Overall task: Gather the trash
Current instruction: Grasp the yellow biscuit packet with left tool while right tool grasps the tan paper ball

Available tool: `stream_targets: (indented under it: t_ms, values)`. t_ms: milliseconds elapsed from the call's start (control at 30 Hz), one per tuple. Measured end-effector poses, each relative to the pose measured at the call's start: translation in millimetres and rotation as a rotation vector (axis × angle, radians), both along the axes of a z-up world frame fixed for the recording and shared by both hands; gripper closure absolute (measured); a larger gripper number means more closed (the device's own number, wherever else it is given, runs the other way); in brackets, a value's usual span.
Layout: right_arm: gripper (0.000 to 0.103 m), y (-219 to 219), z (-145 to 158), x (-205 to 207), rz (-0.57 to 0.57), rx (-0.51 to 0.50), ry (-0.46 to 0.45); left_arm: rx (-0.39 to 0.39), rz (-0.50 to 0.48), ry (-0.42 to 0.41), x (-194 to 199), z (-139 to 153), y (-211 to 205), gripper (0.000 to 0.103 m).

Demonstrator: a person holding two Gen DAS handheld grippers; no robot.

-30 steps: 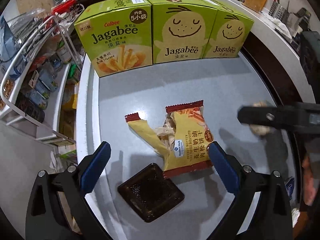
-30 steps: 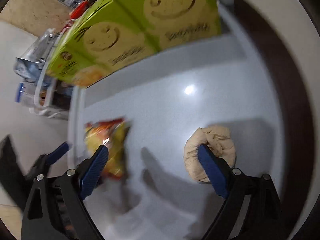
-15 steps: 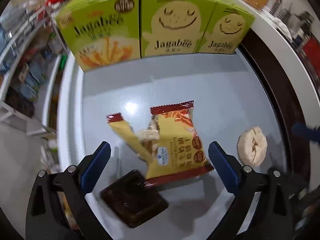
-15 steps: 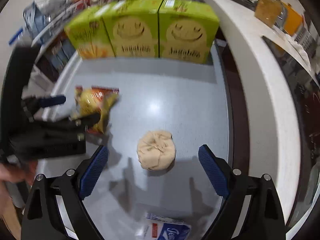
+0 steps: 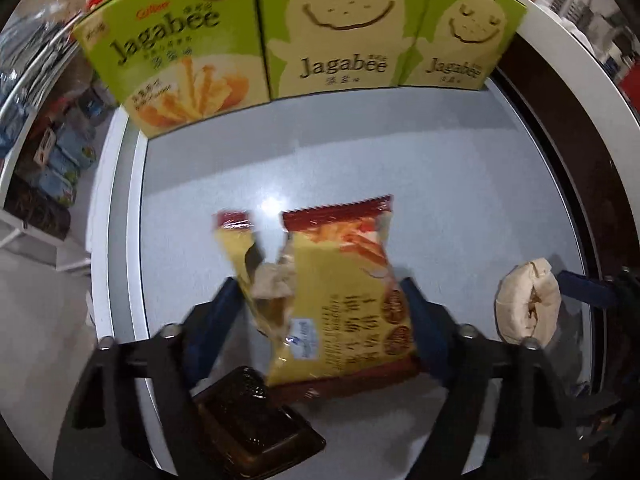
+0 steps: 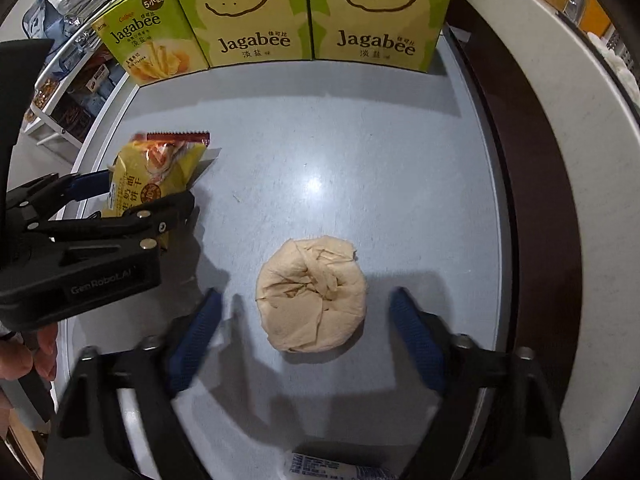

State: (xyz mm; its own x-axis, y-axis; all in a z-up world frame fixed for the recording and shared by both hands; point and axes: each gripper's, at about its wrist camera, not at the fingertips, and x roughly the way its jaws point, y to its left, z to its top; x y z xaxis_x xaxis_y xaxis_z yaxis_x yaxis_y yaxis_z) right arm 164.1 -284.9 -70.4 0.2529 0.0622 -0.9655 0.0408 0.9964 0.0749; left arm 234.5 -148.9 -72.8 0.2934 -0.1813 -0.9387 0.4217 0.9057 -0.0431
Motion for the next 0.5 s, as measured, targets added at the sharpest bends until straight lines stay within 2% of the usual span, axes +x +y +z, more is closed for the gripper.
stream_targets:
  t_ms: [33, 100, 167, 233, 367, 500]
  values:
    - [0.043, -1.6, -1.8, -1.2, -0.002, 0.01, 0.007, -0.002, -0.012, -0.004, -0.9, 1.5, -0.9, 0.041]
    - [0.05, 0.1, -2.9, -2.0, -0.004, 0.006, 0.0, -0.011, -0.019, 0.003, -1.6, 4.8, -5.7, 0.043]
    - [0.052, 0.1, -2.2, -2.7, -0.006, 0.012, -0.006, -0.03, -0.017, 0.004, -1.6, 7.6, -4.0, 0.046]
    - [0.052, -1.4, -1.5, -4.2, -0.009, 0.028, -0.009, -0.048, -0.017, 0.006, -1.9, 10.1, -0.8, 0.052]
    - [0.052, -1.4, -0.8, -7.0, -0.006, 0.023, -0.012, -0.047, -0.04, 0.013, -3.6, 12.2, -3.3, 0.053]
    - [0.039, 4.0, -4.6, -4.2, -0.012, 0.029, -0.011, -0.021, -0.036, 0.023, -3.5, 6.7, -1.2, 0.047]
